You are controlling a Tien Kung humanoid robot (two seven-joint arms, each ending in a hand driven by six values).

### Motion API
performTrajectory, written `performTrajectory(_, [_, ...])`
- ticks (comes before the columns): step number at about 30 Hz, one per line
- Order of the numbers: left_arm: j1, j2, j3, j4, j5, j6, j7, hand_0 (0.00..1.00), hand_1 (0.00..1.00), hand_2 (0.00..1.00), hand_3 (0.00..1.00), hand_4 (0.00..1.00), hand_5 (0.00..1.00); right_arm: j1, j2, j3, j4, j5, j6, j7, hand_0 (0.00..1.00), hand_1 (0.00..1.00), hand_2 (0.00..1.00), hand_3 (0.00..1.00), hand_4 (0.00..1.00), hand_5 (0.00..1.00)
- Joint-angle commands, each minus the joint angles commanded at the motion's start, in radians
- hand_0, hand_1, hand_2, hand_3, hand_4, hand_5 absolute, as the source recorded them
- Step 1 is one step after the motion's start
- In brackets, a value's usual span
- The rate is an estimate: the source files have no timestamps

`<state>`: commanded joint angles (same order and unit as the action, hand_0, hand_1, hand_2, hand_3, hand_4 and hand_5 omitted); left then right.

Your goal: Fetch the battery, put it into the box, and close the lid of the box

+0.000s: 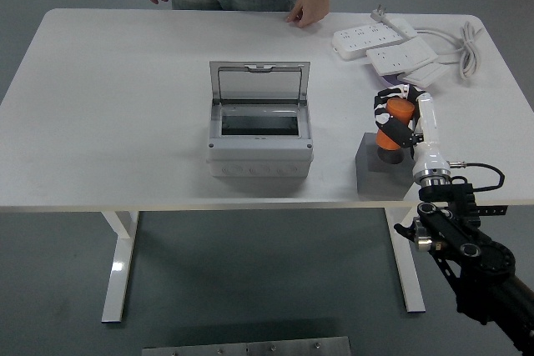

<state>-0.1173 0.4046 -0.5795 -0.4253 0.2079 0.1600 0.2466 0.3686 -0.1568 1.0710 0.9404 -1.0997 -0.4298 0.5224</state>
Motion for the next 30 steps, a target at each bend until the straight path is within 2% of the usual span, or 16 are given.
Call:
performTrajectory(5, [0.0,0.0,0.002,0.001,-0.004,0.0,-0.003,0.637,0.713,0.567,0.559,0.645,0.044,0.019,-0.024,-0.005,0.051,-0.056,-0.001,-0.043,0.244,0.325,0.417,0.427,0.487,0.002])
performTrajectory(10, [0.0,0.001,0.004,0.001,-0.008,0.0,-0.005,0.637,0.713,0.568,0.56,0.647,0.046,0.051,-0.06,-0.011,0.124,-0.172,0.016,-0.125,0.24,0.323,0.411,0.422,0.474,0.002])
performTrajectory(18, [0.0,0.005,0.006,0.001,-0.013,0.001,-0.008,0.637,0.713,0.567,0.558,0.645,0.047,0.134,-0.126,-0.054,0.225,-0.401,0.094,-0.27,0.232,0.31,0.395,0.403,0.455,0.002])
performTrajectory(23, [0.005,0.007,0.007,0.0,-0.018,0.002,-0.008,0.637,0.713,0.567,0.559,0.645,0.044,0.198,-0.166,-0.13,0.284,-0.57,0.163,-0.365,0.228,0.281,0.358,0.376,0.409,0.002])
performTrajectory(30, [0.008,0.013,0.007,0.0,-0.023,0.003,-0.009,0.637,0.713,0.568,0.559,0.645,0.043,0.274,-0.181,-0.231,0.316,-0.76,0.227,-0.457,0.232,0.265,0.334,0.364,0.392,0.002])
